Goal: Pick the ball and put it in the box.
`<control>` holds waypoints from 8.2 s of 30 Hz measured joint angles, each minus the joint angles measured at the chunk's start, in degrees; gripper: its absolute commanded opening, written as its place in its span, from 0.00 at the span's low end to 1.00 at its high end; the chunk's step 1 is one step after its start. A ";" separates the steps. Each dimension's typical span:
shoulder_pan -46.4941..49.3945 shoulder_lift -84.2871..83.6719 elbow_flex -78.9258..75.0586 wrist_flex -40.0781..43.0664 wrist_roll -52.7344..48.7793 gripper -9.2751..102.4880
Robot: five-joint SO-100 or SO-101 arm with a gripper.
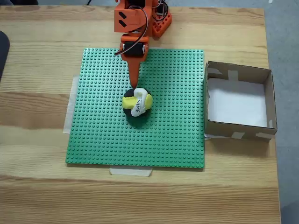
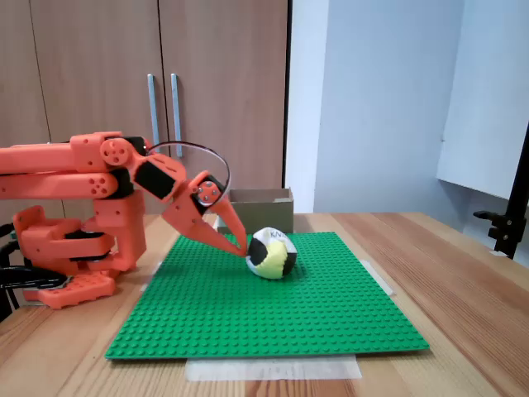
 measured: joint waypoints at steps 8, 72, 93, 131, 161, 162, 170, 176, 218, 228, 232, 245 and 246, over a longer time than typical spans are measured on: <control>0.00 0.00 0.00 0.00 0.00 0.08; 0.00 0.00 0.00 0.00 0.00 0.08; 0.00 0.00 0.00 0.00 0.00 0.08; 0.00 0.00 0.00 0.00 0.00 0.08; 0.00 0.00 0.00 0.00 0.00 0.08; 0.00 0.00 0.00 0.00 -0.18 0.08; 0.00 -0.09 0.00 -0.26 0.26 0.08; 0.00 -2.29 -2.64 0.00 0.88 0.08; 0.44 -67.68 -81.91 35.33 7.21 0.08; 0.26 -76.55 -89.30 40.52 10.11 0.08; -0.44 -78.57 -90.09 40.96 10.99 0.08; -1.67 -81.30 -90.35 42.19 10.90 0.18; -1.67 -81.39 -90.35 42.19 10.63 0.20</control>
